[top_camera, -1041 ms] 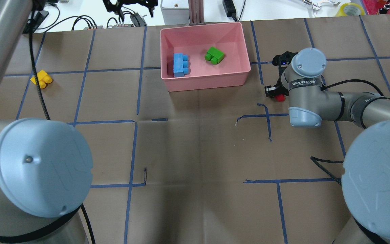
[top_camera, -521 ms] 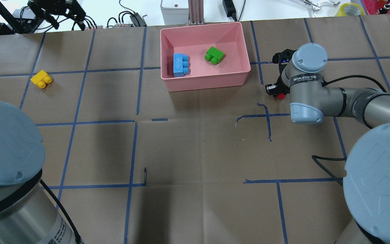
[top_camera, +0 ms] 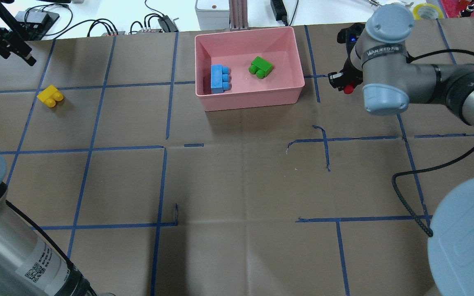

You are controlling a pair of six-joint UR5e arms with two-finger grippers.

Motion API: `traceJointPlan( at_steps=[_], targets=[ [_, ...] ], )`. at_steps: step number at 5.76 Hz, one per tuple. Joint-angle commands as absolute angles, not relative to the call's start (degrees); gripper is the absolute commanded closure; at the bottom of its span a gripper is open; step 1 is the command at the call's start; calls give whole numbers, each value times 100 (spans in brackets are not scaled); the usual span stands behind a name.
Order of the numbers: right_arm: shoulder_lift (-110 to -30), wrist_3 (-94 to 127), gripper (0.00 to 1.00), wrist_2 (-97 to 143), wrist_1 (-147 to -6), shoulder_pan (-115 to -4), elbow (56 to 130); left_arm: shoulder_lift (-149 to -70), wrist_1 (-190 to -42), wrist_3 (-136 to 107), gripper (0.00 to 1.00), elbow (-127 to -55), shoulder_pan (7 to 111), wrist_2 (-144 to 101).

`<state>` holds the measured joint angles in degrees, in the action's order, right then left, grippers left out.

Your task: Put all blocks into box

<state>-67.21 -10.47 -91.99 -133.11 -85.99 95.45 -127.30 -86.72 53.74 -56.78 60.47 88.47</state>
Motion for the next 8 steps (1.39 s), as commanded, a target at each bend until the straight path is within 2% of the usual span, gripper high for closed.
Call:
traceJointPlan(
  at_steps=[1,2,4,5,6,8],
  targets=[
    [-6611,-1028,96,-8549,-11547,-8971,7875,-13041,-8221,6133,2,-5931,5854,8833],
    [-6148,-941,95,-8299,-11697,-9426,7518,-13295,-7539,6544,2,-6185,5871,8807],
    [-5102,-441,91,-7351,-13484,-9904,7209,-13595,-6885,6978,2,-6363,5897,8789],
    [-4993,-413,27,-7322,-13517,-9957,6990,-13840,-6551,6996,2,-6328,5941,8780],
    [-5001,-430,0,-7347,-13457,-9958,6935,-13930,-6496,7005,2,-6337,5941,8754],
    [-5018,-439,0,-7348,-13447,-9949,6969,-13931,-6495,7014,2,-6529,5933,8640]
  ],
)
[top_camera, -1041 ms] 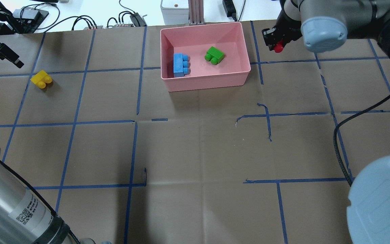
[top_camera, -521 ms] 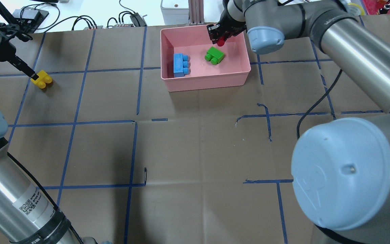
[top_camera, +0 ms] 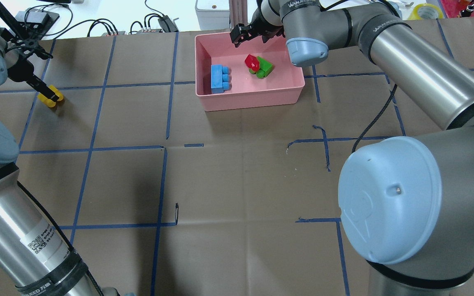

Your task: Put all blocks into box

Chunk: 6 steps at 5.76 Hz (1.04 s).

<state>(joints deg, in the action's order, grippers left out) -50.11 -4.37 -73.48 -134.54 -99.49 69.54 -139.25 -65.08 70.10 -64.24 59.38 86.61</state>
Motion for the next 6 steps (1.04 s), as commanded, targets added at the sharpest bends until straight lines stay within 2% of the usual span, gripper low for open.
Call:
traceJointPlan(
  at_steps=[1,2,3,5,6],
  targets=[
    [-5036,-439,0,-7356,-13447,-9949,6987,-13931,-6478,7014,3,-6582,5933,8640],
    [-5080,-474,0,-7374,-13439,-9949,7040,-13922,-6451,7075,12,-6557,5933,8640],
    [-5167,-501,0,-7418,-13169,-9888,7014,-13922,-6434,7084,27,-6548,5933,8648],
    [-6094,-736,0,-7427,-10571,-9259,7075,-13896,-6416,7093,66,-6478,5924,8710],
    [-6752,-956,0,-7427,-8737,-8968,7058,-13791,-6399,7058,80,-6382,5941,8701]
  ],
)
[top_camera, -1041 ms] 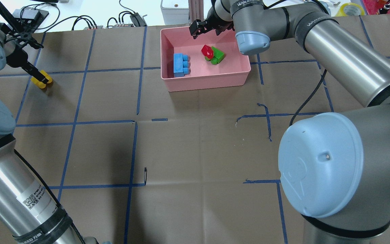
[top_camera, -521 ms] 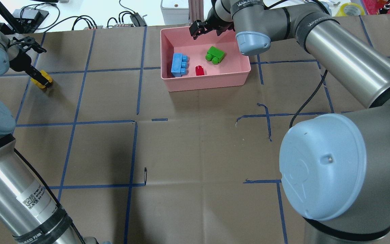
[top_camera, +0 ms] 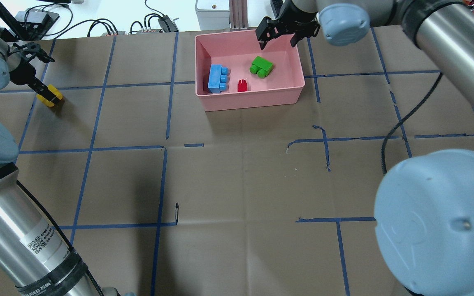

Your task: Put all blocks into box

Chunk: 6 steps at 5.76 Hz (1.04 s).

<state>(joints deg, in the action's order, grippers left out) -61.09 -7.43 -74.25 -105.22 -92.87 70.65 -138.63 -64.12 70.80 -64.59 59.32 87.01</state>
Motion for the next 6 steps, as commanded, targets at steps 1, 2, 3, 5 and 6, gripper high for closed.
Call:
traceJointPlan(
  at_steps=[1,2,3,5,6],
  targets=[
    [-7411,-958,0,-7496,-7736,-8817,7092,-13546,-6538,7058,85,-6102,6002,8710],
    [-8245,-871,0,-8037,-7726,-8824,7702,-13144,-7079,6936,86,-5943,6273,8736],
    [-9349,-844,0,-8068,-8187,-8824,8944,-12661,-7562,6343,87,-5941,6510,8745],
    [-10194,-434,0,-8653,-8525,-8842,9931,-12192,-8190,4981,87,-5941,7055,8754],
    [-10352,-300,0,-8657,-8482,-8885,10045,-12182,-8244,4287,87,-5933,7371,8754]
  ],
)
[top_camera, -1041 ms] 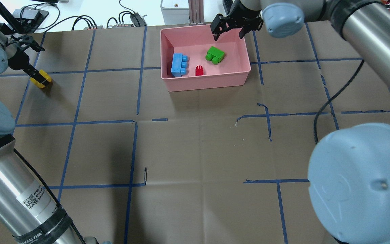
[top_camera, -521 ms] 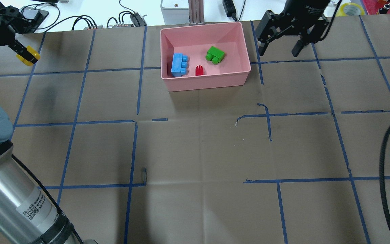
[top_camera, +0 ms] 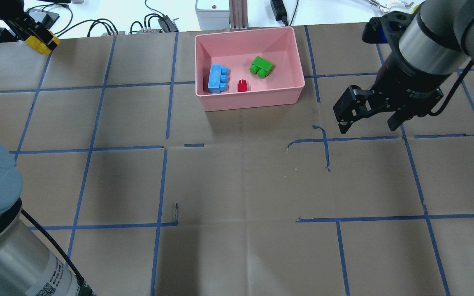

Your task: Put all blocks into box

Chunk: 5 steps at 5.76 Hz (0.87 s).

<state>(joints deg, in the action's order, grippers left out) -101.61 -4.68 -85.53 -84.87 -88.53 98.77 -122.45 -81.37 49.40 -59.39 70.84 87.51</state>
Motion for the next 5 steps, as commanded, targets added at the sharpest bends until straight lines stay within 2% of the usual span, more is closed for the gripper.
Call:
traceJointPlan(
  at_steps=[1,3,5],
  targets=[
    [-10345,-308,0,-8649,-8551,-8894,10185,-12182,-8279,3053,87,-5854,7940,8754],
    [-10083,-237,0,-8648,-8770,-8903,10003,-12514,-8288,-108,87,-5495,9336,8623],
    [-10055,542,0,-8649,-8780,-8947,10002,-13189,-8026,-1394,87,-5047,9939,8324]
  ],
)
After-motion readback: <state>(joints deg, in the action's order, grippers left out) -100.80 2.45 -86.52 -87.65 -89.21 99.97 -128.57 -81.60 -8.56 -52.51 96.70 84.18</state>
